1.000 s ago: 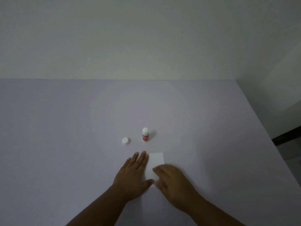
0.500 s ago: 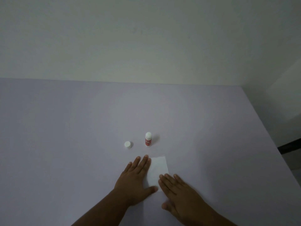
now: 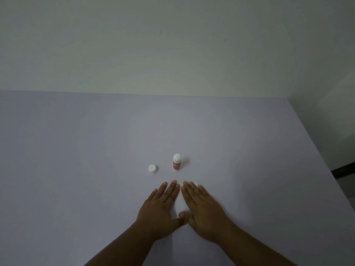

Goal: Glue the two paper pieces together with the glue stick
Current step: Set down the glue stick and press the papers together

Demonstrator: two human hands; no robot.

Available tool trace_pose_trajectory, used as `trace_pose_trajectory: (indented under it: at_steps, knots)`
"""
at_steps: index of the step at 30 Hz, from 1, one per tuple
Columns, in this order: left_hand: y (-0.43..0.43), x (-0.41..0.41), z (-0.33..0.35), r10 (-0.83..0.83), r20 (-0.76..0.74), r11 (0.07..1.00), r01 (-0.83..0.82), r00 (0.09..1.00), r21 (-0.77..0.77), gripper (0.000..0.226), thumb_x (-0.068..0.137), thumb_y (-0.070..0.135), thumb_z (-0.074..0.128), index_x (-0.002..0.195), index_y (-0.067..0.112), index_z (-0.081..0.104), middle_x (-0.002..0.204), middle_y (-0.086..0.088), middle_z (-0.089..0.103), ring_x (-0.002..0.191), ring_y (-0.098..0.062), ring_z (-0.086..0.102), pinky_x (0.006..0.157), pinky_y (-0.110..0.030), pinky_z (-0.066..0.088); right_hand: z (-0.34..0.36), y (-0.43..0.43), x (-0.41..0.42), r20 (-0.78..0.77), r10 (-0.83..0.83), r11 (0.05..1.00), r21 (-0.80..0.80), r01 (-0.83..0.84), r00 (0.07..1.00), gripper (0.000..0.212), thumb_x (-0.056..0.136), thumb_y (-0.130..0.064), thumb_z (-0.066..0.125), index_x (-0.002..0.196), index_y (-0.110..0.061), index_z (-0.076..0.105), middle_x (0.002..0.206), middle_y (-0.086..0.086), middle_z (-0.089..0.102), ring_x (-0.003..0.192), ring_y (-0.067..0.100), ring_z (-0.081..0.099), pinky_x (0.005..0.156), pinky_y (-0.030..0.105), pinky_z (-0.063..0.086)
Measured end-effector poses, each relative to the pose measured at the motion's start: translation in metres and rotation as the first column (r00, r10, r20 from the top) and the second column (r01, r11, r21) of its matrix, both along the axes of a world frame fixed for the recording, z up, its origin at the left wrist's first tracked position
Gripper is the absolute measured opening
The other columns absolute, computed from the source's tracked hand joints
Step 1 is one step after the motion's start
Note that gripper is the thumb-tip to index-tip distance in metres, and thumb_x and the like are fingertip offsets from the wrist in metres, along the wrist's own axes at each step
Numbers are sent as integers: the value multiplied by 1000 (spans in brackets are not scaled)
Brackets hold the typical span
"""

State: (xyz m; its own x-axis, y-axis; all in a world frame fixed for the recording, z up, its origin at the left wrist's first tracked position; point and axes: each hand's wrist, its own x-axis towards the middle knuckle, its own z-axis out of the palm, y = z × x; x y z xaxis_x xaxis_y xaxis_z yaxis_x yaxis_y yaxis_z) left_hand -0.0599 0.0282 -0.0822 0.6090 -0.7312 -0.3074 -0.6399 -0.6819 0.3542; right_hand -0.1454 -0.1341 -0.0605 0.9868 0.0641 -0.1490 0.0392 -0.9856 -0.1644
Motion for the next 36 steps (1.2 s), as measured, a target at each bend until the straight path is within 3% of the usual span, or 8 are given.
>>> trace_pose_trajectory:
  at_steps: [5,10,14,18,23,31,34,36]
  knots:
    - [1,1,1,-7,-8,1000,7,1000,6,96,72,82,27,134,35,-28,145,21,-29,136,-6,-28,112,-28,-14,-9,-2,-22,-38,139,990,-8,-139,990,66,93,-55,23,138,-10,39,144,6,44,135,17,36,113,31,8]
    - [0,1,3,-22,-10,999,22,1000,27,95,70,84,25,133,37,-29,144,20,-30,135,-7,-29,112,-29,-14,-5,-13,11,-42,3,999,47,-1,999,76,87,-62,6,146,-14,1,153,0,-7,141,15,-12,117,40,-13]
    - [0,3,2,-18,-3,999,18,1000,33,98,73,81,28,134,30,-28,145,17,-30,135,-7,-27,112,-29,-13,-10,-7,-23,-37,136,989,65,-134,990,67,93,-57,22,141,-11,33,148,6,36,138,17,32,115,36,18]
    - [-2,2,3,-22,-3,999,22,1000,39,100,73,82,28,139,28,-24,145,17,-30,134,-7,-28,112,-29,-13,-2,-22,-11,-24,204,978,-32,-205,979,61,92,-55,26,136,-17,44,141,-1,49,131,11,43,109,35,37]
    - [-1,1,3,-24,2,999,23,1000,32,97,71,83,23,135,31,-28,146,18,-30,135,-8,-29,112,-28,-12,1,-11,2,-49,111,994,26,-109,993,65,93,-52,24,142,-10,30,150,8,34,139,20,28,113,32,6]
    - [0,1,0,-30,-4,999,30,1000,41,98,70,84,25,133,34,-29,145,19,-31,135,-8,-30,111,-29,-14,-1,-15,-8,-34,155,986,-56,-156,987,61,93,-51,22,139,-15,38,145,2,43,135,14,37,115,41,26]
    - [-1,2,0,-26,-3,999,26,1000,41,97,70,84,26,134,36,-29,146,19,-30,134,-7,-30,111,-29,-14,-1,-15,14,-105,76,996,44,-72,992,69,91,-53,12,147,-13,11,157,4,11,145,17,6,116,52,-2]
    - [0,2,0,-29,-2,999,29,1000,40,97,70,84,26,134,35,-29,145,18,-30,134,-7,-30,111,-28,-14,-5,-14,3,-71,100,995,37,-98,992,68,92,-54,16,146,-12,16,155,6,17,144,19,13,116,52,7]
